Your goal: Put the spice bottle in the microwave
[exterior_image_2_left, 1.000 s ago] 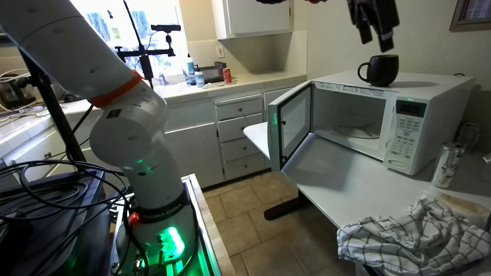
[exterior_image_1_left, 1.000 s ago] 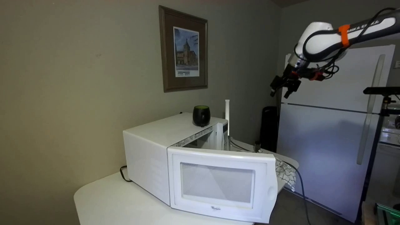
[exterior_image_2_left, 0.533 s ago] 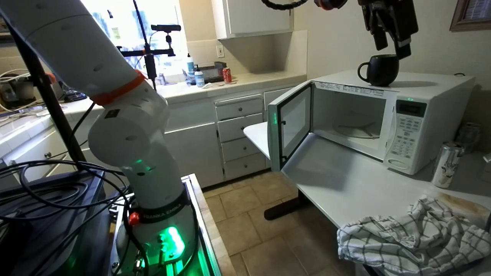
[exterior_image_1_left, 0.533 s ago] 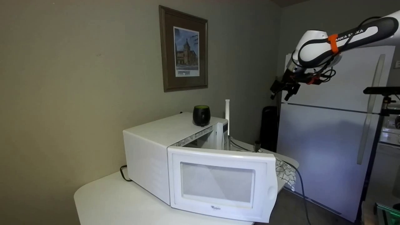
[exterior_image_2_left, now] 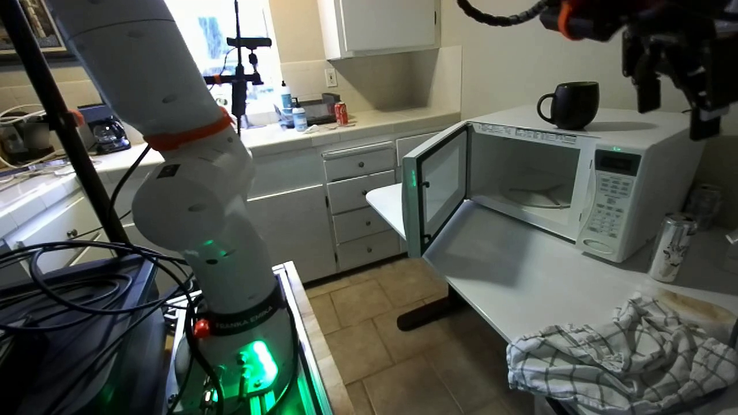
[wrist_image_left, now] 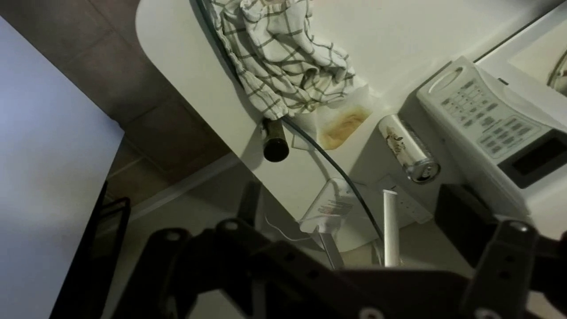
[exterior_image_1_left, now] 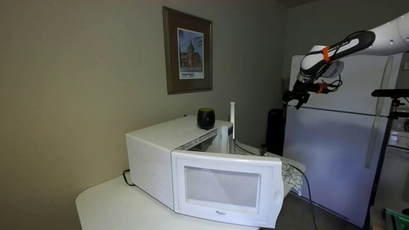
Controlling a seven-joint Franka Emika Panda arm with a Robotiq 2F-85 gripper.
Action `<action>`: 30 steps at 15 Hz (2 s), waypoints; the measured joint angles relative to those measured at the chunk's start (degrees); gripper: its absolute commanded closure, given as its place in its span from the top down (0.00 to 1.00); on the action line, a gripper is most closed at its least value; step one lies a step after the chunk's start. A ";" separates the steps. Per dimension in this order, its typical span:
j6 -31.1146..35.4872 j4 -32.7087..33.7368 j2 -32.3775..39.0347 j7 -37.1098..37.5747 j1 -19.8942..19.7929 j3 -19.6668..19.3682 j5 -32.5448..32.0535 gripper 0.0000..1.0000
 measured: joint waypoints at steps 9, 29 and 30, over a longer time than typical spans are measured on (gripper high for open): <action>-15.13 19.73 27.29 -9.78 -4.45 -1.64 20.06 1.00; 6.69 41.03 56.60 -7.46 -8.07 5.69 6.24 1.00; 7.13 42.71 58.42 -7.45 -8.38 6.17 6.24 1.00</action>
